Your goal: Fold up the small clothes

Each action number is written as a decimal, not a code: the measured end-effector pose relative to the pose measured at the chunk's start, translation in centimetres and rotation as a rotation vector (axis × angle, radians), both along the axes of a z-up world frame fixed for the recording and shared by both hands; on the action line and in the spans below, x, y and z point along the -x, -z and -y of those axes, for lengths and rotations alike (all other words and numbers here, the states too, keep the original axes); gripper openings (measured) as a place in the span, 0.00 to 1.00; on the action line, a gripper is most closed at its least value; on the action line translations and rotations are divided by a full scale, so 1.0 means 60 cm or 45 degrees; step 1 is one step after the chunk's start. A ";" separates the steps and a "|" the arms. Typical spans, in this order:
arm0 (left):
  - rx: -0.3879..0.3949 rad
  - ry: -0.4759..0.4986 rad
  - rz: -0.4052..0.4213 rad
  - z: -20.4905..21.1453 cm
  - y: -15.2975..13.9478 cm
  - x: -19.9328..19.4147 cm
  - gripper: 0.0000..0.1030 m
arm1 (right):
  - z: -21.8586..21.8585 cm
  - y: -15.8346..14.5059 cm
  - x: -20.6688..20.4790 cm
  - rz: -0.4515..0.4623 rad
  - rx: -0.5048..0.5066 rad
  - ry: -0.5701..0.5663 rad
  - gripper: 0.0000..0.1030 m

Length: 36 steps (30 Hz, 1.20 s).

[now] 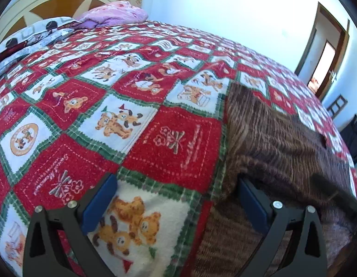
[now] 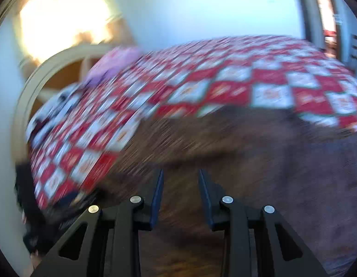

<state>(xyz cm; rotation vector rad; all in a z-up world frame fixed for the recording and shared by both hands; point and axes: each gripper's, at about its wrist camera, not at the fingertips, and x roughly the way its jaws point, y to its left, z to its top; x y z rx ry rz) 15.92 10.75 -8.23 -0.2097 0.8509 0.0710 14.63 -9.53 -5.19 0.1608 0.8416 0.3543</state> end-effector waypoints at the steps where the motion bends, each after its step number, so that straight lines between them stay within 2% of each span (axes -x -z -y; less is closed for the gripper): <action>1: -0.036 0.017 -0.017 0.001 -0.002 0.006 1.00 | -0.019 0.018 0.002 -0.043 0.041 -0.046 0.31; 2: -0.071 0.026 -0.024 0.000 -0.005 0.016 1.00 | -0.033 0.031 0.011 -0.048 0.099 -0.063 0.32; 3: -0.088 0.024 -0.021 -0.004 -0.009 0.027 1.00 | -0.037 0.027 0.027 0.006 0.130 -0.061 0.32; 4: -0.085 0.019 -0.010 -0.011 -0.012 0.037 1.00 | -0.038 0.025 0.040 0.008 0.140 -0.073 0.34; 8: 0.040 -0.002 0.081 -0.039 -0.052 0.038 1.00 | -0.042 0.022 0.080 0.034 0.245 -0.142 0.37; 10: 0.062 0.011 0.094 -0.034 -0.065 0.011 1.00 | -0.030 0.013 0.086 0.037 0.209 -0.120 0.37; 11: 0.061 0.020 0.089 -0.029 -0.066 -0.001 1.00 | -0.019 0.003 0.089 0.052 0.137 -0.087 0.37; 13: 0.040 0.065 0.055 -0.006 -0.060 -0.034 1.00 | -0.001 -0.012 0.092 0.074 0.046 -0.018 0.37; 17: -0.142 0.062 -0.108 0.025 -0.004 -0.062 0.97 | 0.029 -0.019 0.081 0.080 0.027 0.099 0.37; 19: -0.113 0.051 -0.054 0.013 -0.003 -0.040 0.99 | 0.051 -0.014 0.081 0.056 0.032 0.145 0.37; 22: -0.103 0.041 -0.045 0.001 -0.001 -0.021 1.00 | 0.074 0.017 0.076 -0.020 0.082 0.181 0.36; 25: -0.137 0.056 -0.030 0.006 -0.004 -0.008 1.00 | 0.069 0.020 0.081 0.034 0.105 0.163 0.37; 28: -0.082 0.057 -0.031 -0.005 -0.007 0.002 1.00 | 0.064 0.014 0.085 0.029 0.146 0.169 0.37; 30: -0.055 0.054 -0.028 -0.018 -0.013 0.025 1.00 | 0.076 0.003 0.103 0.003 0.106 0.192 0.37; 33: -0.104 0.074 0.015 -0.036 -0.023 0.072 1.00 | 0.112 -0.018 0.161 0.038 0.032 0.234 0.37; 36: -0.068 0.165 0.098 -0.063 -0.044 0.127 1.00 | 0.152 -0.038 0.225 0.079 0.063 0.277 0.37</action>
